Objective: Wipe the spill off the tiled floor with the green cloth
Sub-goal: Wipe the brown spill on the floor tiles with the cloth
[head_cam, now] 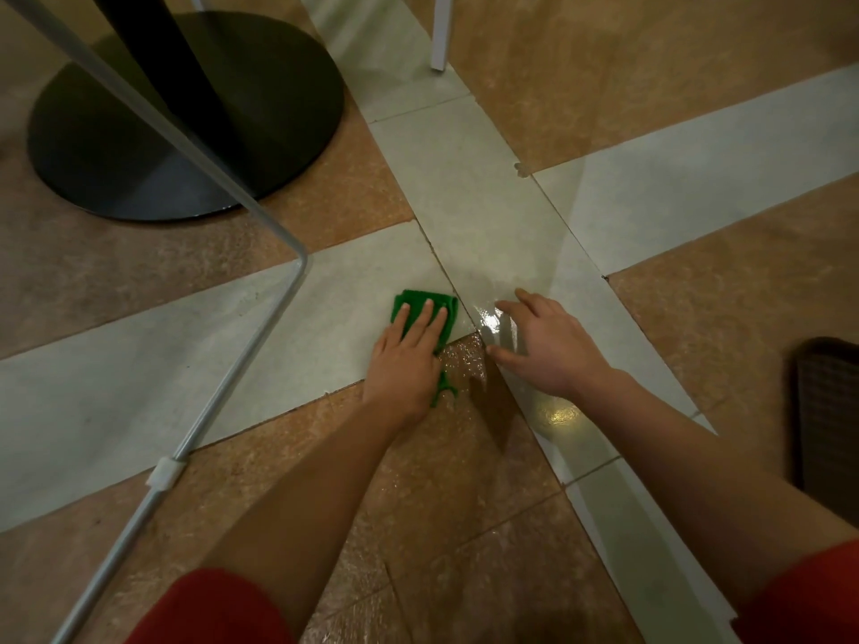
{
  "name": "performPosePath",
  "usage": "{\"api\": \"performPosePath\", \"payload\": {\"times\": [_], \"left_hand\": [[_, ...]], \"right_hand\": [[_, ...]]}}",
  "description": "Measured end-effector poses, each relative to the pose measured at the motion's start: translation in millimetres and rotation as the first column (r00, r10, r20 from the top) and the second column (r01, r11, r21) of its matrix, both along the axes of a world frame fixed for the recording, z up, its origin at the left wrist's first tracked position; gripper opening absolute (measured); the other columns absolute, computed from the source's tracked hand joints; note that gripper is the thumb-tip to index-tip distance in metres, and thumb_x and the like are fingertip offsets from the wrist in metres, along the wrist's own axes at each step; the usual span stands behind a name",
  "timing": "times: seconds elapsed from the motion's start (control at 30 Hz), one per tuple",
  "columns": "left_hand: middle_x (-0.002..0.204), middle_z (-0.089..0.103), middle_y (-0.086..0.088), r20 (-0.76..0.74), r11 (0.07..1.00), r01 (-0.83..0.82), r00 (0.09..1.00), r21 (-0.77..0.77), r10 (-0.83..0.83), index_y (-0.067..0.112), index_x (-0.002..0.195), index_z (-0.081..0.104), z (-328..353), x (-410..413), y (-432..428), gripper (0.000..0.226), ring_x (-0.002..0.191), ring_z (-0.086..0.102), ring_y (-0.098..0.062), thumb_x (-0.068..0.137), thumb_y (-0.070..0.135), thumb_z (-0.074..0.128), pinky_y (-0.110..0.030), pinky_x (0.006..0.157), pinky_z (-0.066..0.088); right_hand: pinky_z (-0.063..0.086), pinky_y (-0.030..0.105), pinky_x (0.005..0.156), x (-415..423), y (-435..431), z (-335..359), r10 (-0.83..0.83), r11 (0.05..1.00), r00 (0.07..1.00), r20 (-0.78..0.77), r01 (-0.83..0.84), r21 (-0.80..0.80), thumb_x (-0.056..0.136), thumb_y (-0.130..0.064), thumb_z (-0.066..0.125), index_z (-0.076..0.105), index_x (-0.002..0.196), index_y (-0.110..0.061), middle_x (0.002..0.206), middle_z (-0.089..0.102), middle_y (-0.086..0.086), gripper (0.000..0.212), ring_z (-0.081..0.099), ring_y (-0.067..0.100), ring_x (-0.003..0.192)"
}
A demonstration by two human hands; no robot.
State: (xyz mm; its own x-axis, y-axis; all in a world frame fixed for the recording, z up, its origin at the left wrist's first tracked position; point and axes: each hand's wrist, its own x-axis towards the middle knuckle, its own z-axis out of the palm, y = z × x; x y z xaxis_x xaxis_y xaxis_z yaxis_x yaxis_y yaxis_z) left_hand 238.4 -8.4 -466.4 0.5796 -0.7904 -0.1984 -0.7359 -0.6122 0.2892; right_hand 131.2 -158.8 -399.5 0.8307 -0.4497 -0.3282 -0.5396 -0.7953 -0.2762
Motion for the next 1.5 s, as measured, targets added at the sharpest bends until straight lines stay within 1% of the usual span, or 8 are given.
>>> {"api": "performPosePath", "payload": {"times": [0.1,0.33,0.6,0.77,0.93,1.03,1.27,1.5], "left_hand": [[0.156,-0.008,0.001,-0.009,0.999,-0.036,0.999,-0.003,0.036,0.025,0.147,-0.007,5,-13,-8,0.061,0.142,-0.015,-0.022,0.098,0.025,0.030,-0.037,0.113,-0.007],[0.149,-0.011,0.012,0.043,0.954,0.300,0.953,0.014,-0.300,0.034,0.144,-0.007,-6,-14,14,0.056,0.139,-0.015,-0.013,0.098,0.035,0.024,-0.036,0.113,-0.004],[0.157,-0.006,0.002,-0.033,0.999,0.037,0.999,-0.018,-0.037,0.023,0.148,-0.006,6,-20,-47,0.062,0.143,-0.011,-0.022,0.098,0.026,0.031,-0.039,0.115,0.004],[0.156,-0.004,0.004,0.030,0.951,0.310,0.950,0.011,-0.311,0.023,0.147,-0.002,0,-35,-50,0.061,0.143,-0.010,-0.019,0.098,0.028,0.033,-0.038,0.115,0.001],[0.157,-0.003,0.001,-0.052,0.999,0.039,0.998,-0.035,-0.041,0.020,0.148,-0.003,-3,-3,-69,0.060,0.143,-0.008,-0.021,0.097,0.024,0.030,-0.041,0.117,0.009],[0.157,-0.005,-0.001,-0.024,1.000,0.002,1.000,-0.017,-0.002,0.018,0.148,-0.004,-1,-8,-77,0.061,0.143,-0.009,-0.023,0.098,0.025,0.030,-0.040,0.116,0.007],[0.157,0.000,0.004,0.061,0.934,0.358,0.932,0.007,-0.357,0.025,0.148,-0.003,-7,-7,-67,0.060,0.144,-0.005,-0.018,0.097,0.029,0.028,-0.037,0.115,0.007],[0.157,0.000,-0.005,0.019,0.998,0.068,0.998,-0.001,-0.068,0.015,0.148,0.001,-3,3,-84,0.058,0.143,-0.007,-0.026,0.098,0.022,0.030,-0.037,0.117,0.000]], "right_hand": [[0.011,0.043,0.117,-9,-1,-5,-0.001,0.999,0.999,-0.039,-0.001,-0.036,0.089,-0.050,0.052,0.023,0.147,-0.023,0.157,0.017,0.006,0.070,0.015,0.022,0.144],[0.012,0.044,0.118,-16,-6,-8,-0.001,0.998,1.000,-0.031,-0.001,-0.070,0.085,-0.051,0.054,0.023,0.147,-0.022,0.156,0.020,0.006,0.075,0.017,0.021,0.143],[0.022,0.038,0.114,-26,-18,-12,-0.109,0.991,0.993,0.043,0.111,-0.068,0.084,-0.051,0.057,0.033,0.144,-0.021,0.150,0.032,0.003,0.070,0.027,0.021,0.138],[0.024,0.041,0.114,-17,-18,-16,-0.099,0.994,0.992,0.079,0.103,-0.046,0.085,-0.049,0.056,0.034,0.142,-0.019,0.150,0.033,0.007,0.069,0.028,0.023,0.138],[0.022,0.038,0.111,-24,-30,-14,-0.156,0.987,0.982,0.102,0.160,-0.025,0.084,-0.047,0.059,0.033,0.143,-0.021,0.150,0.031,0.004,0.069,0.027,0.022,0.138],[0.023,0.039,0.111,-28,-35,-17,-0.185,0.982,0.979,0.090,0.186,-0.009,0.084,-0.048,0.058,0.033,0.143,-0.022,0.151,0.031,0.004,0.069,0.027,0.022,0.138],[0.025,0.040,0.110,-21,-41,-20,-0.185,0.982,0.978,0.100,0.187,-0.008,0.085,-0.048,0.058,0.033,0.143,-0.021,0.151,0.030,0.006,0.069,0.028,0.025,0.137],[0.022,0.040,0.112,-30,-49,-19,-0.217,0.976,0.972,0.088,0.217,0.010,0.084,-0.050,0.059,0.032,0.143,-0.022,0.153,0.027,0.006,0.071,0.024,0.024,0.140]]}}
